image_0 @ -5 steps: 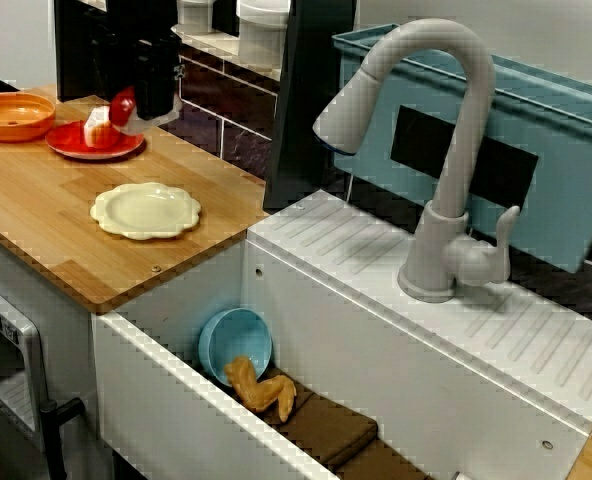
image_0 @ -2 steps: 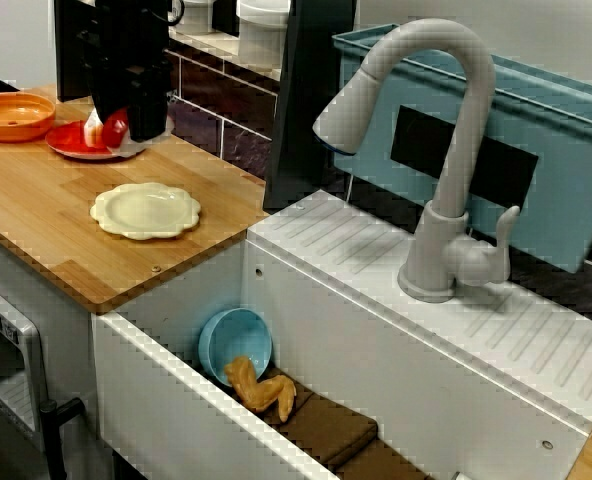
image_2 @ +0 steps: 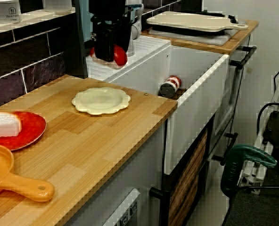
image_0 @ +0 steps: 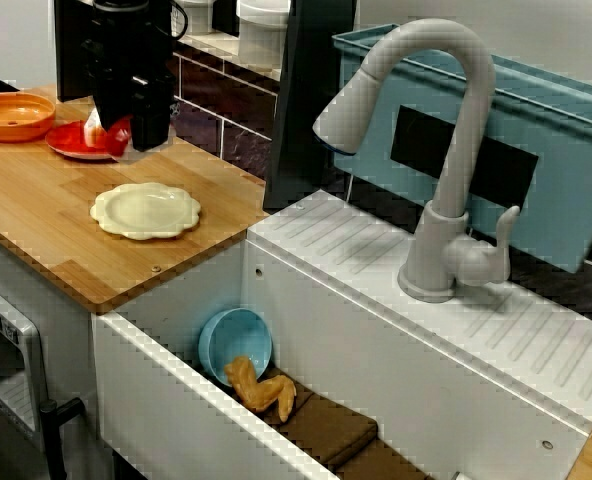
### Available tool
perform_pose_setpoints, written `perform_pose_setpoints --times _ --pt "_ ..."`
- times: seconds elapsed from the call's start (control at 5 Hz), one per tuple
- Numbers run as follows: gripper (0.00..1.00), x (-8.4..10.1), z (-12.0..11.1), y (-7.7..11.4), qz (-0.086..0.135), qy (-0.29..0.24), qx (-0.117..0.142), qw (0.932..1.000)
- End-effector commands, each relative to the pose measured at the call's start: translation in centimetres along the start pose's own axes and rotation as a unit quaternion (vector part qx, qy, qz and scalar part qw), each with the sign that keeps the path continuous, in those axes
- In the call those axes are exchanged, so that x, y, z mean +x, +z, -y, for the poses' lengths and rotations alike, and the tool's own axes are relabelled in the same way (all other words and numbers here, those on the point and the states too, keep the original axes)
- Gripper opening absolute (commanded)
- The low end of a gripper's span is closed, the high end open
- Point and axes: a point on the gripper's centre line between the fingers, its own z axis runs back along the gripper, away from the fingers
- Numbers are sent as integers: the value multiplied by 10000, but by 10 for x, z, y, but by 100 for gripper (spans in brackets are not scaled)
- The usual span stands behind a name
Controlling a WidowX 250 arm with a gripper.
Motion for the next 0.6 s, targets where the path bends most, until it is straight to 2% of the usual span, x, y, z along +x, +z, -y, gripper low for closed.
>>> perform_pose_setpoints --times 0.0,0.4 --pt "0 3 -18 -15 9 76 161 9998" --pt "0 1 -17 -24 -28 5 237 9997"
